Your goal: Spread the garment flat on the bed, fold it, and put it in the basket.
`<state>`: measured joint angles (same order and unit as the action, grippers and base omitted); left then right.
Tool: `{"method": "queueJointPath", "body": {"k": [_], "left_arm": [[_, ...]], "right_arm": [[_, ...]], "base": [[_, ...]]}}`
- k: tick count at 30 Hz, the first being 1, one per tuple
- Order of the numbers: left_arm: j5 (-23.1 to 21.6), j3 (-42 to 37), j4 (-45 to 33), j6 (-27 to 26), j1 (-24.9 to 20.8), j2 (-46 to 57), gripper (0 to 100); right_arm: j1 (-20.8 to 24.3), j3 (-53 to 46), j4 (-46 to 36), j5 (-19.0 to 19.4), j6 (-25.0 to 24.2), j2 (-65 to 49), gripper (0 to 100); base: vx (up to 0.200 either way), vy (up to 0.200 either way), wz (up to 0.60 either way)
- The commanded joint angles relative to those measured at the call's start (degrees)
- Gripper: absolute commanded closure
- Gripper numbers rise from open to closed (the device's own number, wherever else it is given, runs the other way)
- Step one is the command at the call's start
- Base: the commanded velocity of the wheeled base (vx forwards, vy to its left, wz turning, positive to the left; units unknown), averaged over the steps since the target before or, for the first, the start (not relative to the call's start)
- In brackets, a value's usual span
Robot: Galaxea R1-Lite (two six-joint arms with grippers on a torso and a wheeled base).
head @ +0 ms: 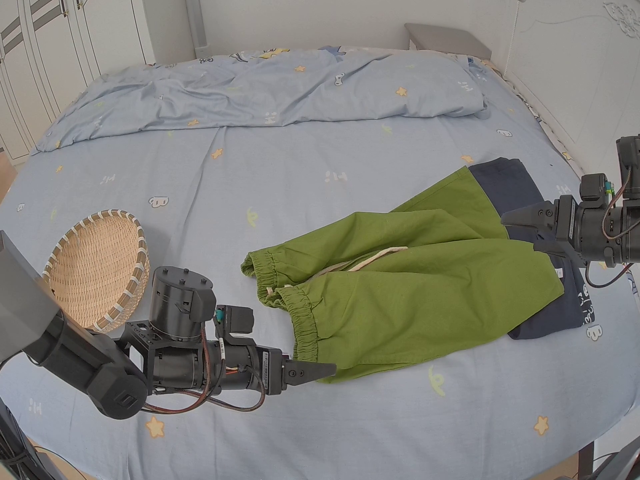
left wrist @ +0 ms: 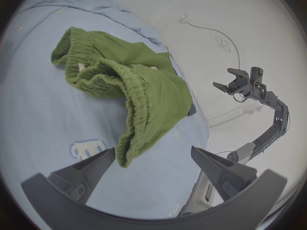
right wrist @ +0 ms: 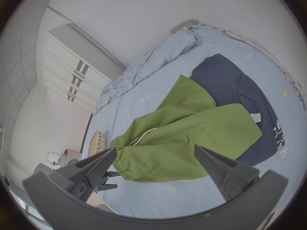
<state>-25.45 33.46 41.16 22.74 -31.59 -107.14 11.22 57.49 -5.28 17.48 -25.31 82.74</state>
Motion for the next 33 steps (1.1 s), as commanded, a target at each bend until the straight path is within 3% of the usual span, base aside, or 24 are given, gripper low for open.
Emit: {"method": "queueJointPath", "body": {"k": [1,8,21,22,33], "left_arm": [[0.0,-0.4,-0.7,-0.3,1.9,2.2,0],[0.0,0.4,0.9,-2.7,1.1,-3.3,0],[0.0,1.7,5.6,-2.1,-1.2,-9.4,0],[0.0,1.7,5.6,-2.1,-1.1,-9.4,100],[0.0,4.0,4.9,2.7,-0.1,-9.1,100]], "right_arm": [[0.0,-0.2,0.0,0.0,0.0,0.4,0],[0.0,-0.4,0.0,0.0,0.1,0.4,0],[-0.1,-0.4,0.0,-0.1,0.1,0.1,0],[-0.1,-0.4,0.0,-0.1,0.1,0.1,0],[0.0,-0.4,0.0,0.0,0.2,0.3,0]], "base": [[0.0,0.0,0.0],[0.0,0.0,0.0],[0.0,0.0,0.0],[0.0,0.0,0.0],[0.0,0.0,0.0]]}}
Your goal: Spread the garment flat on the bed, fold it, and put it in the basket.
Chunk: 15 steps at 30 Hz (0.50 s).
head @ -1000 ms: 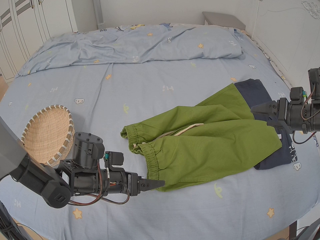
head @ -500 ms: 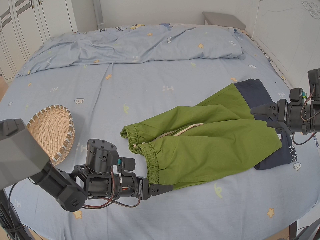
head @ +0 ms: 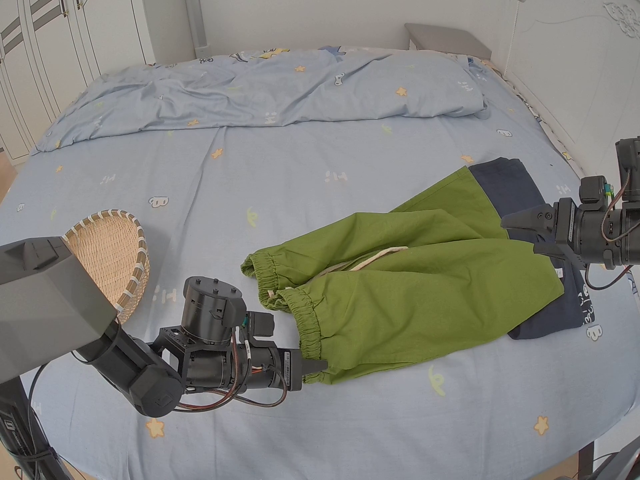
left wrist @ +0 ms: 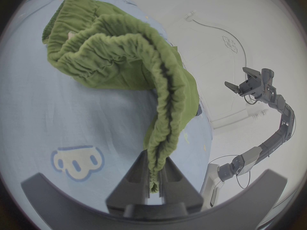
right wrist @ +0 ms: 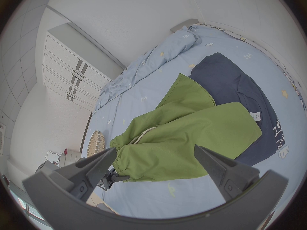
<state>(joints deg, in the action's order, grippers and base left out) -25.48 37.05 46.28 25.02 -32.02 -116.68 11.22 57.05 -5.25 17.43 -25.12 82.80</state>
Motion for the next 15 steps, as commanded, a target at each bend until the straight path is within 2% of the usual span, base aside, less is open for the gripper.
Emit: {"method": "queueJointPath", "body": {"k": [1,2,4,5,6,7,9,12,14,15], "left_arm": [[-0.6,0.0,-0.7,1.6,1.4,1.0,100],[-0.6,0.0,-0.7,1.6,1.4,1.0,100],[-2.4,-0.8,-3.4,6.7,4.5,5.1,100],[-2.8,-0.8,-3.9,7.3,5.0,5.7,100],[-6.8,-1.3,-7.3,10.5,7.7,9.2,100],[-10.1,-1.5,-9.4,11.5,9.8,11.0,100],[-19.7,-2.1,-14.6,12.1,15.5,15.3,100],[-29.2,-3.9,-18.5,11.8,22.7,18.6,100],[-32.1,-5.8,-18.8,11.7,26.4,19.5,100],[-32.1,-5.8,-18.8,11.7,26.4,19.5,100]], "right_arm": [[0.0,-0.1,0.0,0.1,0.0,0.3,0],[0.0,-0.1,0.0,0.1,0.0,0.3,0],[0.6,-0.4,0.0,0.1,0.0,0.4,0],[0.6,-0.4,0.0,0.1,0.0,0.4,0],[0.8,-0.5,-0.1,0.1,0.0,0.5,0],[0.9,-0.5,-0.1,0.2,0.0,0.7,0],[1.5,-1.2,-0.1,1.1,0.1,0.8,0],[3.1,-1.9,-0.4,3.6,-0.2,0.7,0],[3.3,-2.7,-0.5,5.2,-0.2,0.7,0],[3.3,-2.7,-0.5,5.2,-0.2,0.7,0]], "base": [[0.0,0.0,0.0],[0.0,0.0,0.0],[0.0,0.0,0.0],[0.0,0.0,0.0],[0.0,0.0,0.0],[0.0,0.0,0.0],[0.0,0.0,0.0],[0.0,0.0,0.0],[0.0,0.0,0.0],[0.0,0.0,0.0]]}}
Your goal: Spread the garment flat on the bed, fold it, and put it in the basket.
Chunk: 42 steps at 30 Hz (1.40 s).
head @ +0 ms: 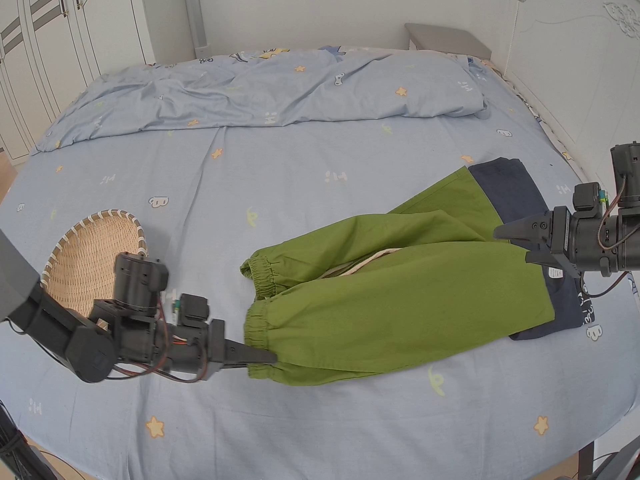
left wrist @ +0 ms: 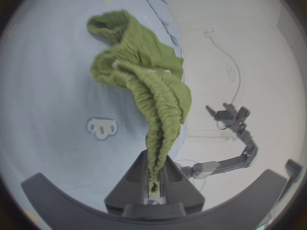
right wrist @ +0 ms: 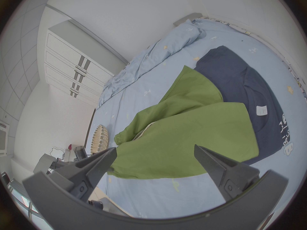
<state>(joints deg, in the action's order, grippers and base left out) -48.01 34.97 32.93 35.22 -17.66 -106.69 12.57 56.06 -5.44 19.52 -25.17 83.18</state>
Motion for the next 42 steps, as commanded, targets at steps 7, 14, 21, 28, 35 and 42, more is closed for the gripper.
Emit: {"method": "queueJointPath", "body": {"k": [7,14,21,28,35,42], "left_arm": [[-11.0,-13.2,-5.9,-7.8,23.7,9.7,100],[-11.0,-17.0,-5.8,-9.7,28.5,9.9,100],[-11.0,-18.2,-5.3,-10.2,28.7,10.4,100],[-11.1,-17.6,-5.2,-10.5,28.7,10.3,100],[-11.1,-17.6,-5.2,-10.5,29.3,10.2,100],[-11.1,-17.6,-5.2,-10.5,29.4,10.1,100]], "right_arm": [[1.9,-8.3,-0.4,6.2,-0.1,0.5,0],[0.9,-17.8,0.2,7.2,0.5,0.9,0],[-5.7,-25.9,1.8,7.9,5.5,-6.7,0],[-6.1,-32.9,2.1,8.5,8.4,-8.2,0],[-8.1,-33.7,8.4,13.5,13.8,1.1,0],[-11.3,-34.7,19.2,18.1,20.2,14.7,0]], "base": [[0.0,0.0,0.0],[0.0,0.0,0.0],[0.0,0.0,0.0],[0.0,0.0,0.0],[0.0,0.0,0.0],[0.0,0.0,0.0]]}}
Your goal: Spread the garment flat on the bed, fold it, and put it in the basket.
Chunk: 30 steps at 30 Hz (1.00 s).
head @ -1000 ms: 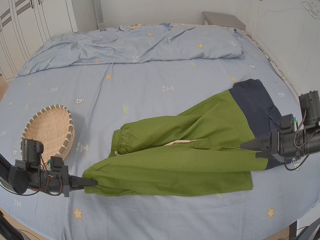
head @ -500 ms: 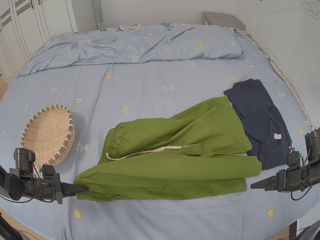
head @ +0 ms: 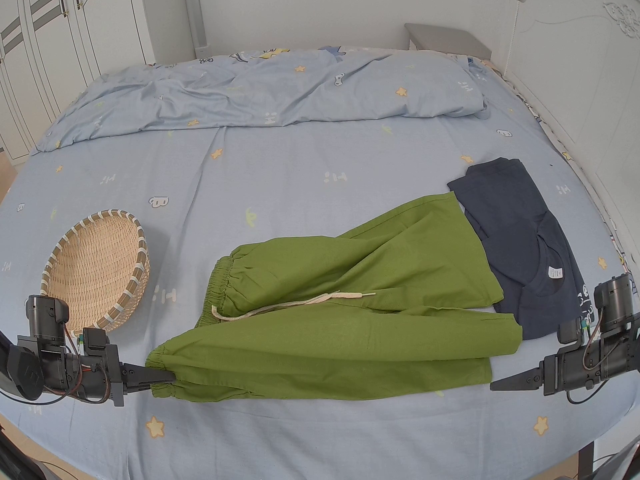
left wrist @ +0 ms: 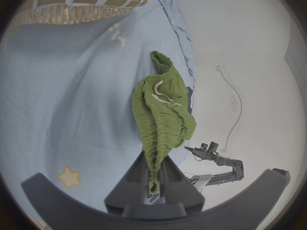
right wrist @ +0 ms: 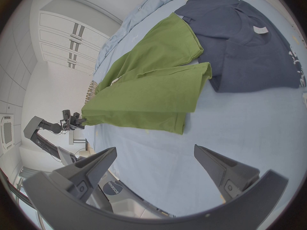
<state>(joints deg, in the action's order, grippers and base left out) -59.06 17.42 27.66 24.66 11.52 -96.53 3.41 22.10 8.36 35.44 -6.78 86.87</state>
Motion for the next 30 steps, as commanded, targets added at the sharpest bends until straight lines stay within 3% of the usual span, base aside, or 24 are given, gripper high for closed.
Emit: {"method": "queueJointPath", "body": {"k": [1,6,22,30], "left_arm": [[0.0,0.1,0.0,0.0,0.2,-0.2,100],[-0.1,0.2,0.0,0.0,0.2,-0.2,100],[0.0,0.3,0.1,0.0,0.0,-0.5,100],[-0.1,0.6,0.1,0.0,0.2,-0.8,100]], "right_arm": [[-2.1,-0.7,6.6,2.7,1.8,12.1,0],[-2.4,0.2,9.8,6.4,1.7,14.6,0],[-1.1,5.7,14.6,6.7,1.1,24.7,0],[-1.4,6.0,15.7,12.4,-1.0,25.4,0]], "base": [[0.0,0.0,0.0],[0.0,0.0,0.0],[0.0,0.0,0.0],[0.0,0.0,0.0]]}}
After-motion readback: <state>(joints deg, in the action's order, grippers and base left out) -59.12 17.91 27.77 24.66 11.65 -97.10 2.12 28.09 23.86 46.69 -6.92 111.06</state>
